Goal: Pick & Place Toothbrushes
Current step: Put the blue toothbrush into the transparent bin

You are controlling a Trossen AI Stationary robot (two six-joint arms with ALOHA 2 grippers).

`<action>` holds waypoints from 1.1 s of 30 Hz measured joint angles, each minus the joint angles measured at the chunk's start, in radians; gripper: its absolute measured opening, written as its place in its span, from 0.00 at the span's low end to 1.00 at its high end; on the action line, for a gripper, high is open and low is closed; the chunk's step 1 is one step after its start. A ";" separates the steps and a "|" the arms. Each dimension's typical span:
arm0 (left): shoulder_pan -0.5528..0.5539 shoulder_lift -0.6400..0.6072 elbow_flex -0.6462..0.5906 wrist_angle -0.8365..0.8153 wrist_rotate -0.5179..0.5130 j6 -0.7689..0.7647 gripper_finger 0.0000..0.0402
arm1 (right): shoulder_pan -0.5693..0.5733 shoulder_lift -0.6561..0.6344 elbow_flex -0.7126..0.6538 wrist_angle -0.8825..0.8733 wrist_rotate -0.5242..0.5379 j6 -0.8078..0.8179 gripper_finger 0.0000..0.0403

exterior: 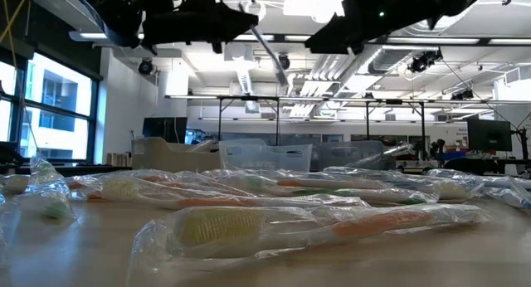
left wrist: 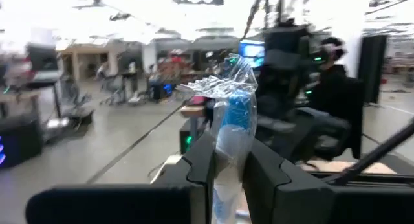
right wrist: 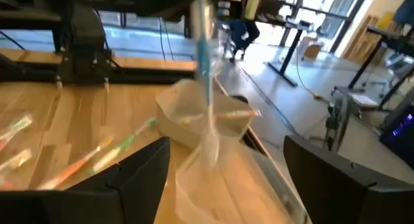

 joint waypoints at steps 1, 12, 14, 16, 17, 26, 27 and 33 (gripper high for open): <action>0.019 0.000 0.015 -0.031 0.004 -0.009 0.12 | 0.000 -0.020 0.000 -0.031 0.000 0.004 0.71; 0.129 0.000 0.339 -0.623 0.019 0.125 0.12 | 0.000 -0.087 0.000 -0.305 -0.005 0.006 0.55; 0.142 0.000 0.371 -0.667 0.017 0.125 0.12 | 0.000 -0.087 0.000 -0.331 -0.005 0.006 0.50; 0.149 0.000 0.380 -0.677 0.014 0.125 0.12 | 0.000 -0.087 0.000 -0.353 -0.005 0.006 0.44; 0.150 0.000 0.380 -0.677 0.013 0.124 0.12 | 0.000 -0.087 0.000 -0.357 -0.006 0.006 0.40; 0.145 0.098 0.381 -0.641 0.018 0.067 0.12 | 0.000 -0.087 0.000 -0.404 -0.005 0.003 0.02; 0.145 0.121 0.381 -0.626 0.018 0.063 0.12 | 0.000 -0.087 0.000 -0.405 -0.005 0.003 0.01; 0.173 0.215 0.381 -0.596 0.022 0.003 0.12 | -0.004 -0.153 -0.009 -0.431 0.041 0.009 0.01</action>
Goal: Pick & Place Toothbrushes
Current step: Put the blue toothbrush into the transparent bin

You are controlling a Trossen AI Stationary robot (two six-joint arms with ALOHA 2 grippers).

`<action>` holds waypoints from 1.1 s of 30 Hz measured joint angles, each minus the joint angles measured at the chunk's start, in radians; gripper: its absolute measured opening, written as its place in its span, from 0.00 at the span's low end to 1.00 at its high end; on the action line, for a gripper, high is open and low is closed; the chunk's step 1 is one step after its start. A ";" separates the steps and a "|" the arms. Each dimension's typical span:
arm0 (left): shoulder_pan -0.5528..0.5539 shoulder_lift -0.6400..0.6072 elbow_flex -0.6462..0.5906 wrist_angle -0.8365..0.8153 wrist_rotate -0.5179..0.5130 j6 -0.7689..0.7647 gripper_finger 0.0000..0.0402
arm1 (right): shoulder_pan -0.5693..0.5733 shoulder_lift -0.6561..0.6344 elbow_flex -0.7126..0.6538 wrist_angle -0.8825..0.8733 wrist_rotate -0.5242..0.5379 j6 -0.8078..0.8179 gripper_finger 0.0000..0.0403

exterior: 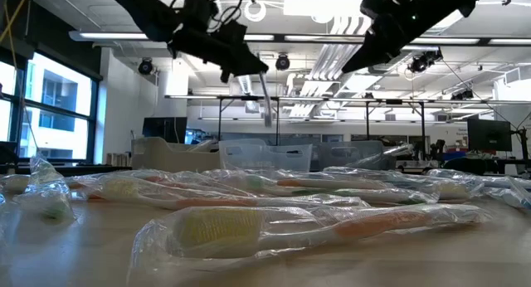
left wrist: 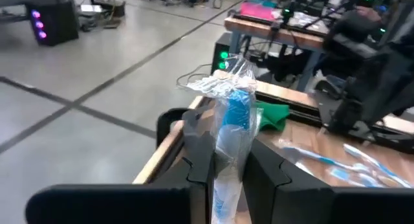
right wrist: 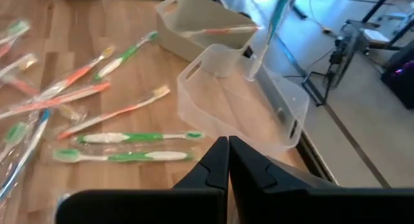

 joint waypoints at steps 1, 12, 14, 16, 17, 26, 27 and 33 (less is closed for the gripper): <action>0.007 0.008 0.000 0.001 0.000 -0.005 0.12 | -0.005 -0.016 -0.014 0.003 -0.004 0.000 0.01; 0.031 0.049 -0.001 -0.081 0.015 -0.084 0.12 | -0.088 -0.175 -0.266 0.191 -0.162 0.145 0.01; 0.030 0.059 -0.001 -0.081 0.020 -0.097 0.12 | -0.094 -0.185 -0.299 0.233 -0.178 0.157 0.01; 0.020 0.069 0.000 -0.093 0.030 -0.104 0.12 | -0.094 -0.186 -0.321 0.267 -0.185 0.158 0.01; 0.018 0.075 0.000 -0.106 0.030 -0.106 0.12 | -0.094 -0.186 -0.329 0.276 -0.185 0.158 0.01; -0.008 0.135 -0.001 -0.114 0.031 -0.150 0.12 | -0.094 -0.186 -0.337 0.305 -0.186 0.156 0.01; -0.009 0.139 -0.001 -0.123 0.031 -0.152 0.12 | -0.094 -0.186 -0.337 0.306 -0.186 0.156 0.01; -0.020 0.159 -0.001 -0.137 0.030 -0.158 0.14 | -0.094 -0.186 -0.337 0.309 -0.185 0.156 0.01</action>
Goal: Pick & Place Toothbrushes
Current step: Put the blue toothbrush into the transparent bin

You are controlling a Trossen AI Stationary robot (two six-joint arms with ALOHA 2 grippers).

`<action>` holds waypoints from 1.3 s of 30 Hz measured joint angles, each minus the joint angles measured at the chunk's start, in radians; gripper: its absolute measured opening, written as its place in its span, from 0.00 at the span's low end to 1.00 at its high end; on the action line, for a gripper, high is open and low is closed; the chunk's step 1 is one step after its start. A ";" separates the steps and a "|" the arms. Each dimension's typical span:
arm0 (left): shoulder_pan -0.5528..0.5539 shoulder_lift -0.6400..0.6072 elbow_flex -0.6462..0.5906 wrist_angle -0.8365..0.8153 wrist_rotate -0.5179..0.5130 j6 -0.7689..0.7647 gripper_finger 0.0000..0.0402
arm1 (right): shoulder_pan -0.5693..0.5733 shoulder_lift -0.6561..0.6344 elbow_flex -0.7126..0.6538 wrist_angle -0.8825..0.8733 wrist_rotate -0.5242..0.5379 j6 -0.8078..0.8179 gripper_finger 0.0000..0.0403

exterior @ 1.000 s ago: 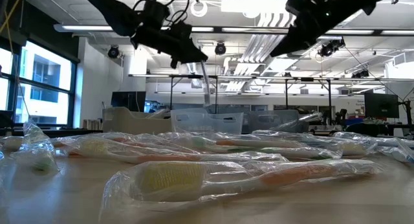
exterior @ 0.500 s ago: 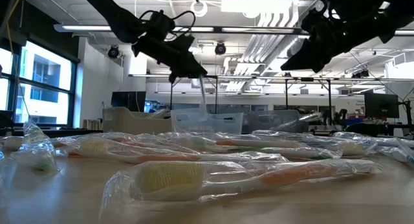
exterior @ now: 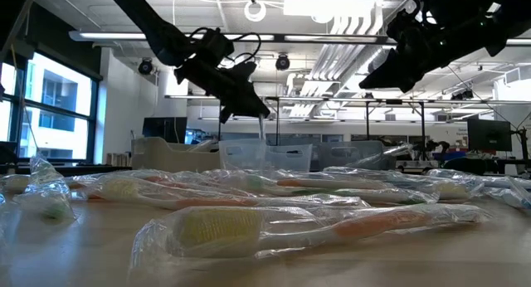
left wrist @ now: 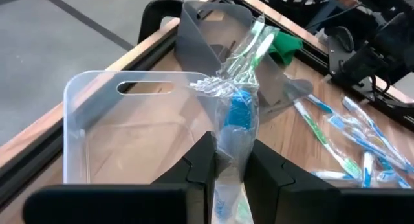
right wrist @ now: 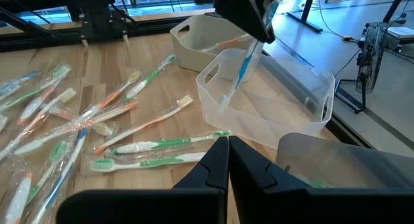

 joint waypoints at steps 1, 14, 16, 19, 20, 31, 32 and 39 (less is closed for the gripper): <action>-0.002 0.000 0.000 -0.005 -0.001 0.000 0.14 | 0.000 0.000 0.000 0.000 0.003 0.000 0.01; -0.002 0.000 0.000 -0.030 -0.011 0.026 0.20 | 0.000 0.000 0.000 0.000 0.007 0.000 0.01; -0.002 0.000 0.000 -0.025 -0.019 0.047 0.23 | 0.000 0.000 0.000 0.000 0.007 0.000 0.01; -0.003 0.000 0.000 -0.011 -0.047 0.064 0.26 | 0.000 0.000 0.000 0.000 0.007 0.002 0.01; -0.003 0.000 0.000 -0.009 -0.054 0.073 0.27 | 0.000 0.000 0.000 0.000 0.007 0.007 0.01; -0.001 0.000 0.000 0.157 -0.159 0.148 0.47 | 0.000 0.000 0.001 0.000 0.008 0.028 0.01; -0.001 0.000 0.000 0.179 -0.159 0.147 0.47 | 0.000 0.000 0.002 0.000 0.007 0.028 0.01; -0.001 -0.001 0.000 0.236 -0.153 0.094 0.45 | 0.000 0.000 0.002 0.000 0.008 0.028 0.01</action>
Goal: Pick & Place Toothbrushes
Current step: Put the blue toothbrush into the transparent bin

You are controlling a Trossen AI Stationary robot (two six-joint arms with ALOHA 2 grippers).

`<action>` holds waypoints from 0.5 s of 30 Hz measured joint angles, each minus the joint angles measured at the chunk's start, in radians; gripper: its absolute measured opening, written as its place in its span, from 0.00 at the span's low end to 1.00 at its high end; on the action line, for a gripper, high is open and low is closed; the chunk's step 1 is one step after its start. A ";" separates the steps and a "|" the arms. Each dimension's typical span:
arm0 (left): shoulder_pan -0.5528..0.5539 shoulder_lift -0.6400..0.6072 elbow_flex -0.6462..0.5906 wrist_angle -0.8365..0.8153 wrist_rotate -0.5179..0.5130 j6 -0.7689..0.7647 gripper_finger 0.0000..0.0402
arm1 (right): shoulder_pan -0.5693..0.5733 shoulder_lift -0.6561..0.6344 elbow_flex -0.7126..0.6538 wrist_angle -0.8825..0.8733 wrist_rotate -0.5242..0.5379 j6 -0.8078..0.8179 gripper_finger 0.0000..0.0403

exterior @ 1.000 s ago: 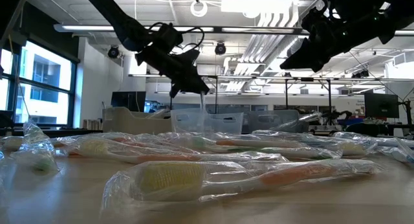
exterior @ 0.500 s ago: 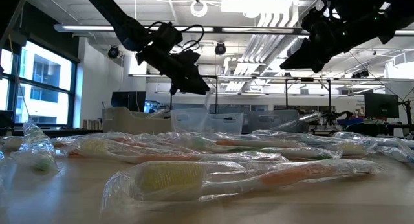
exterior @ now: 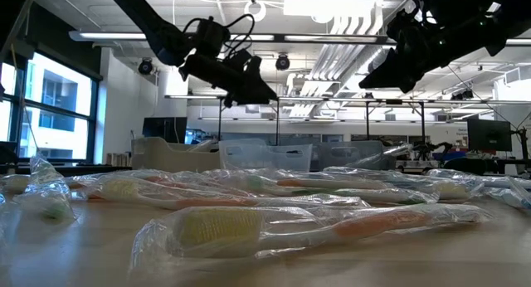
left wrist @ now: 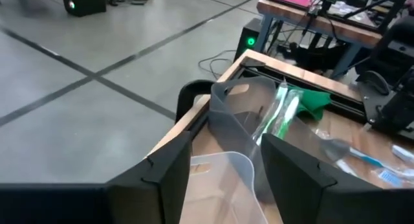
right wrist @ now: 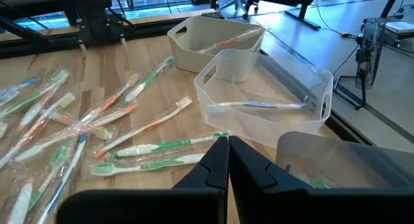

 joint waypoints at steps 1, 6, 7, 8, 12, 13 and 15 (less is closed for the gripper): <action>0.000 0.000 0.000 -0.001 0.004 0.000 0.44 | 0.000 0.000 0.000 0.000 0.000 0.000 0.01; 0.000 0.000 0.000 -0.026 0.058 0.034 0.36 | 0.000 0.000 0.000 0.000 0.000 0.000 0.01; 0.000 0.000 0.000 -0.032 0.071 0.041 0.33 | 0.000 0.000 0.000 0.000 0.000 0.000 0.01; 0.000 -0.001 0.000 -0.040 0.079 0.043 0.30 | 0.000 0.000 0.000 0.000 0.000 0.002 0.01; 0.000 -0.001 -0.029 -0.017 0.127 0.046 0.14 | 0.000 0.000 0.000 0.000 0.000 0.022 0.01; 0.000 -0.001 -0.037 -0.004 0.141 0.046 0.10 | 0.000 0.000 0.000 0.000 0.000 0.023 0.01; 0.000 -0.005 -0.061 0.046 0.172 0.046 0.03 | 0.000 0.000 0.000 0.000 0.000 0.022 0.01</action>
